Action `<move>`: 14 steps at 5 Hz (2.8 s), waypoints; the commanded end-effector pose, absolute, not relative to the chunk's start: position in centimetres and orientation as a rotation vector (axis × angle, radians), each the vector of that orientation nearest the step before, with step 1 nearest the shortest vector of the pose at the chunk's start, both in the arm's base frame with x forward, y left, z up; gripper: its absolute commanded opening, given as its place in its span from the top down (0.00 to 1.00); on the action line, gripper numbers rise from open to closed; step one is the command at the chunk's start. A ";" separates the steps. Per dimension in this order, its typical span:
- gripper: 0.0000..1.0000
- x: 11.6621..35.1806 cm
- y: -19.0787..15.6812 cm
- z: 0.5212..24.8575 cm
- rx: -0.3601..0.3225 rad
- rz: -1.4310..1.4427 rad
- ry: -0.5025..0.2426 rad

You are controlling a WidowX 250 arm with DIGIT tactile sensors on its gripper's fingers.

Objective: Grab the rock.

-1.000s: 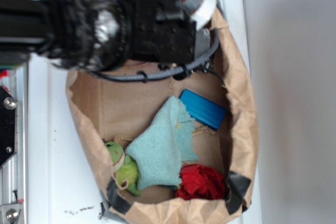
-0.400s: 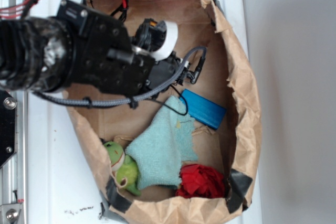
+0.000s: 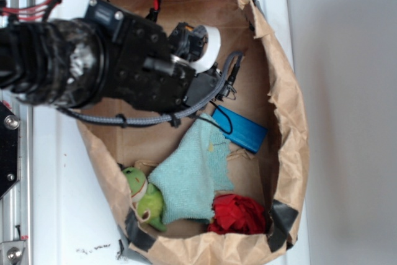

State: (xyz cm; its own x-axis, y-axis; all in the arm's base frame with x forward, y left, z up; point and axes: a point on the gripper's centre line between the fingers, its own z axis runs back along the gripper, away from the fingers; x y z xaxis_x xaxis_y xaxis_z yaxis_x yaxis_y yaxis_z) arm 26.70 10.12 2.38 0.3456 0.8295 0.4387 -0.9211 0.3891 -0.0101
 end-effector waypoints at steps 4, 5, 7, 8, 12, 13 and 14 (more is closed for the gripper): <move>0.00 24.9 11.3 2.9 0.234 1.238 -0.444; 0.00 24.8 11.3 2.6 0.233 1.269 -0.449; 0.00 24.7 11.0 2.5 0.180 1.369 -0.467; 0.00 24.7 10.7 2.3 0.166 1.396 -0.476; 0.00 29.9 14.3 4.5 0.160 1.443 -0.475; 1.00 30.3 14.3 4.4 0.159 1.453 -0.477; 1.00 30.7 14.3 4.4 0.155 1.451 -0.478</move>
